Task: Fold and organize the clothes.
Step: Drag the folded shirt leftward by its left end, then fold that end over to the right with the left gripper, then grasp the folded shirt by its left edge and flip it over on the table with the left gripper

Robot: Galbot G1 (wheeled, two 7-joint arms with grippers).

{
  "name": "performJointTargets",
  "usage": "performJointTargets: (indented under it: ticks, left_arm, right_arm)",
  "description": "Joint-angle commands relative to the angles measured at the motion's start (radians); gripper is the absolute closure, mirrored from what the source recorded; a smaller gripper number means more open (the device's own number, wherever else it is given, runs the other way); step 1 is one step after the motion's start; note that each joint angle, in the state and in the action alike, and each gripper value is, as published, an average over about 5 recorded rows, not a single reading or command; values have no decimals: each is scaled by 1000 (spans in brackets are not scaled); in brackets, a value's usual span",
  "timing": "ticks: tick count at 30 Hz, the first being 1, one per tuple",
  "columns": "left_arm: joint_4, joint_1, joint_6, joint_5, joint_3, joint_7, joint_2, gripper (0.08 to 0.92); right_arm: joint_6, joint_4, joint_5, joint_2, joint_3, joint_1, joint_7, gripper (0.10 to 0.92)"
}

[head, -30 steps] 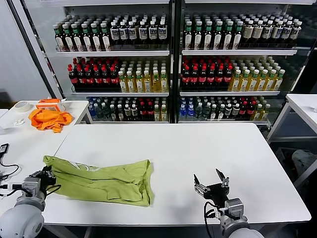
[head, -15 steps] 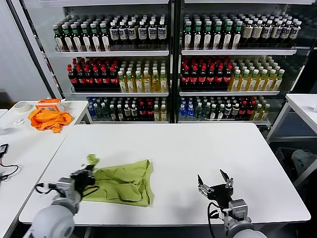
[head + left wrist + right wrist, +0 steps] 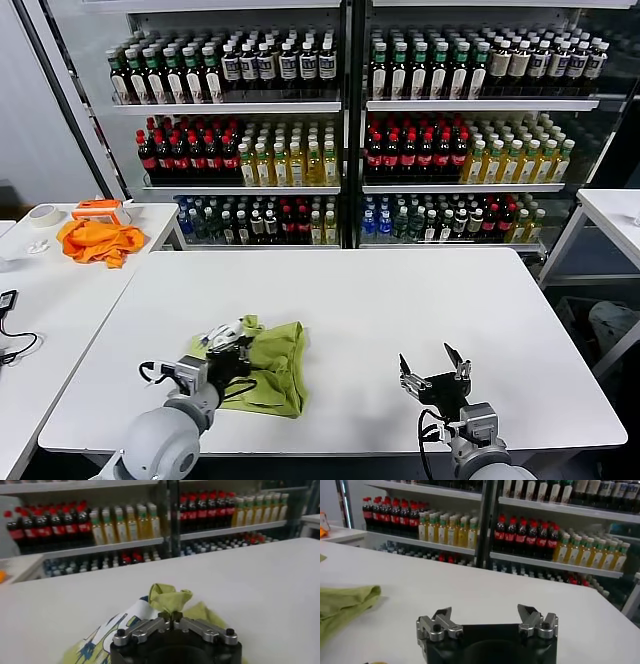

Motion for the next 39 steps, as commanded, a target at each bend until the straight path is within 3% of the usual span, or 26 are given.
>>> performJointTargets:
  ticks: [1,8,11,15,19,25,31,34,39]
  left_arm:
    - [26,-58,2,-12,84,17,-33,911]
    - [83,-83,1,-6,106,16,-58,906]
    - [109,-91,-2,3,115,16,-72,865]
    - [126,-95,-43,-27,113,20,-92,754]
    - [62,-72,-109,-100,89,46,-87,641]
    - [-16,-45,-140,-109,-57,55,-10,468]
    - [87,63,-94,-73,-242,-7,88,294]
    - [134,118,-69,-70,-281,-33,85,218]
    - [146,152,-38,-26,-275,-38,40,179]
  right_arm:
    - [0,-1,-3,-1,1,0,2,203]
    - [-2,2,-2,-4,4,-1,3,203]
    - [-2,4,-2,-5,4,-2,2,203]
    - [-2,6,-2,-3,4,-1,2,203]
    - [-2,1,-4,0,3,2,0,203]
    - [-2,0,-5,1,0,8,-3,203]
    - [0,-6,-5,1,1,12,-10,203]
    - [1,-10,-7,4,-3,16,-12,203]
    - [1,-7,-7,-4,-8,17,-10,203]
